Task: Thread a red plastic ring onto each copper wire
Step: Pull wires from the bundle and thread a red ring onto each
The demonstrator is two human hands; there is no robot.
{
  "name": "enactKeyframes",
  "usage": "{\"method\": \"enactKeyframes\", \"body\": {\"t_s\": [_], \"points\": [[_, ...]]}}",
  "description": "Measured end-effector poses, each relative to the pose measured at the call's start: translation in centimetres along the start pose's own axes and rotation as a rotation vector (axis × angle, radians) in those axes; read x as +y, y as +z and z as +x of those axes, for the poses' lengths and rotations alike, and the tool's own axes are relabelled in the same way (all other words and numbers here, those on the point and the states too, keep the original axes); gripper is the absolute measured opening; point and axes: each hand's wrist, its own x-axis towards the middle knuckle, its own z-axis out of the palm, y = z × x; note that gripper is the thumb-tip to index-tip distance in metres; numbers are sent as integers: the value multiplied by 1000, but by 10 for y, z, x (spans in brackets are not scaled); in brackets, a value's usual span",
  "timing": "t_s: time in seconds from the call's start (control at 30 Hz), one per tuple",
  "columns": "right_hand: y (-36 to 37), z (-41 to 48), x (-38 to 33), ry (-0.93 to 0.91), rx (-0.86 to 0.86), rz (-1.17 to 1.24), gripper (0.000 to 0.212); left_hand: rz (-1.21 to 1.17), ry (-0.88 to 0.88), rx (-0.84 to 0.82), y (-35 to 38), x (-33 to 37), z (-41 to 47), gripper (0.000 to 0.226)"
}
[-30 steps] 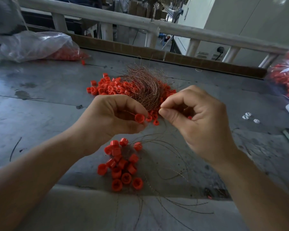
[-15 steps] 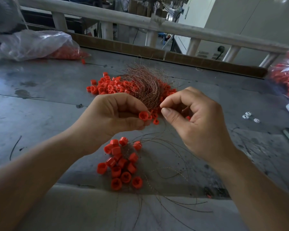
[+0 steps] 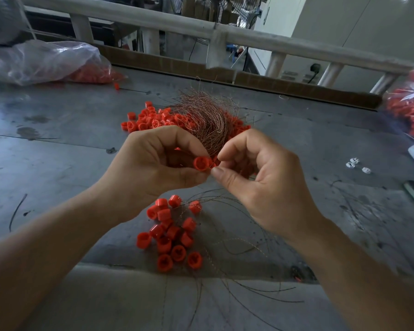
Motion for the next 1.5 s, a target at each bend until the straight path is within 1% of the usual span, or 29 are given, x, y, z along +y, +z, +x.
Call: {"method": "enactKeyframes", "body": {"t_s": [0.13, 0.3, 0.47, 0.53, 0.77, 1.03, 1.17, 1.27, 1.33, 1.4, 1.5], "points": [[3, 1, 8, 49, -4, -2, 25, 2, 5, 10, 0, 0, 0, 21], [-2, 0, 0, 49, -19, 32, 28, -71, -2, 19, -1, -1, 0, 22], [-7, 2, -1, 77, 15, 40, 29, -230, -37, -98, -4, -2, -1, 28], [-9, 2, -2, 78, 32, 41, 28, -260, -48, -108, -5, -2, -1, 26], [-11, 2, -1, 81, 43, 21, 26, -299, -72, -91, -3, -2, 0, 26], [-12, 1, -1, 81, 47, 12, 26, -284, -74, -84, -3, -1, 0, 26], [-11, 2, -1, 82, 44, 19, 27, -278, -76, -52, -3, 0, -1, 23], [-11, 1, -3, 55, 36, 23, 23, -299, -84, -46, -3, 1, -1, 23], [-12, 1, -4, 51, 32, 35, 20, -317, -98, -38, -3, 1, -1, 26], [-12, 1, -4, 63, 27, 55, 22, -321, -115, -40, -3, 1, -1, 30], [-13, 2, -4, 97, 26, 98, 24, -343, -125, -67, -4, 1, 0, 27]]}}
